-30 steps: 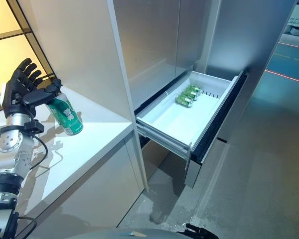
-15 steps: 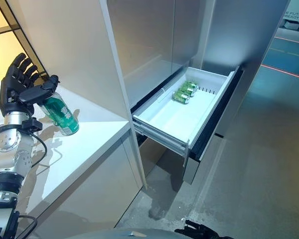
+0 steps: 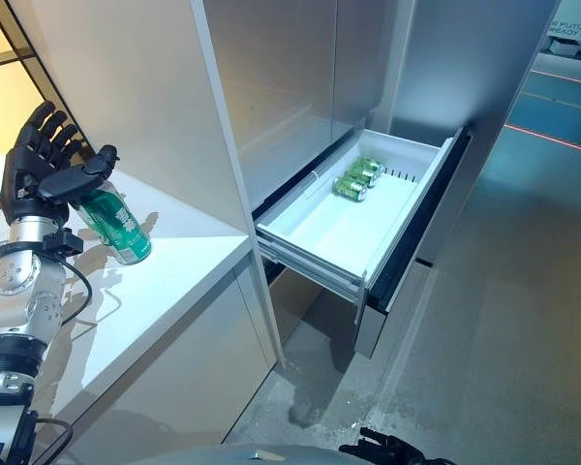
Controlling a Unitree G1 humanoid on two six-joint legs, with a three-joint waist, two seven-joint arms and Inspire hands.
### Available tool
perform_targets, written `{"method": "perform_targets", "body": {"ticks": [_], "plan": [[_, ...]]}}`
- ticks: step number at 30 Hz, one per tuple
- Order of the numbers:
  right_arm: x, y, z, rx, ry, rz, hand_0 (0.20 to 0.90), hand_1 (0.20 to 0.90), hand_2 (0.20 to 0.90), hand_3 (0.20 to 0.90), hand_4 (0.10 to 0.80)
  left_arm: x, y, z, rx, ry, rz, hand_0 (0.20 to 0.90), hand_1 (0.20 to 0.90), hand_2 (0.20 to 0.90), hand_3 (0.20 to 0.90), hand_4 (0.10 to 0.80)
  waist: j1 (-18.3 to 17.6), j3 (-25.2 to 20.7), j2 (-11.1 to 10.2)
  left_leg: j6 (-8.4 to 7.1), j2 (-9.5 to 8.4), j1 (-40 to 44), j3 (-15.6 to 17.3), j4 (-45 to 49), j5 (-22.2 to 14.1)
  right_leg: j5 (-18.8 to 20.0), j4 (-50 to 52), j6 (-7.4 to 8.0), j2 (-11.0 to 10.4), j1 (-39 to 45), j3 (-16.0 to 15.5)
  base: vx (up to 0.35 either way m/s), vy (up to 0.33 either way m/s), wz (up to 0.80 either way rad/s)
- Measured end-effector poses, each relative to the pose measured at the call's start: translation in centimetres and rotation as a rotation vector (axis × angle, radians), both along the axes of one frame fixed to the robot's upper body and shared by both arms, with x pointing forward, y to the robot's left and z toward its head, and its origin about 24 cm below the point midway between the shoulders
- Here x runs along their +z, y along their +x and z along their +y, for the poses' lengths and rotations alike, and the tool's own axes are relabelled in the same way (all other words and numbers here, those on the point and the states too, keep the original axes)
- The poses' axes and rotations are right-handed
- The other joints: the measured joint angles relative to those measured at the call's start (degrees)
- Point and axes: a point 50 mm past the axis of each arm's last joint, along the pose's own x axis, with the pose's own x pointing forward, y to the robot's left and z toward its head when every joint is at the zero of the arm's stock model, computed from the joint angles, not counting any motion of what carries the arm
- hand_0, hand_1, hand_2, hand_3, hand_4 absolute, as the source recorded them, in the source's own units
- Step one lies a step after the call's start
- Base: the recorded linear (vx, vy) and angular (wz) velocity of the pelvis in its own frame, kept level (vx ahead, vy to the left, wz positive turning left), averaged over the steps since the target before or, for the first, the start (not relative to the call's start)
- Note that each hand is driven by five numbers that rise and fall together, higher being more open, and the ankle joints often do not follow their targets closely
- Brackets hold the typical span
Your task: Put drinks into fridge and close the fridge
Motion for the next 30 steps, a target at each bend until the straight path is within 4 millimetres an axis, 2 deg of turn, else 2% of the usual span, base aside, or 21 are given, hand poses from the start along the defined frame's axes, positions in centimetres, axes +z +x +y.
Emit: {"method": "perform_targets", "body": {"ticks": [9, 19, 30], "plan": [[0.0, 0.0, 0.0, 0.000, -0.001, 0.000, 0.900, 0.900, 0.900, 0.900, 0.800, -0.5, 0.2, -0.5, -0.008, 0.004, 0.009, 0.900, 0.900, 0.900, 0.900, 0.800, 0.5, 0.2, 0.0, -0.01, -0.04, 0.0, -0.4, 0.0, 0.0, 0.0, -0.1, 0.00, 0.0, 0.2, -0.4, -0.007, 0.001, 0.01], [0.0, -0.2, -0.1, 0.002, -0.005, 0.005, 0.900, 0.900, 0.900, 0.900, 0.800, -1.2, 0.4, -1.9, -0.039, -0.002, 0.003, 0.900, 0.900, 0.900, 0.900, 0.800, 1.5, 0.3, 0.2, -0.02, -0.11, 0.0, -1.0, 0.0, 0.0, 0.0, -0.3, 0.00, 0.0, 0.6, -1.2, -0.009, -0.001, 0.03], [0.0, -0.2, -0.1, 0.016, -0.009, 0.010, 0.900, 0.900, 0.900, 0.900, 0.800, -1.5, 0.0, -1.9, -0.035, -0.001, -0.007, 0.900, 0.900, 0.900, 0.900, 0.800, 1.9, 0.3, 0.2, -0.05, -0.15, 0.0, -1.4, 0.0, 0.1, 0.0, -0.5, 0.00, 0.0, 0.9, -1.6, 0.000, 0.000, 0.00]]}}
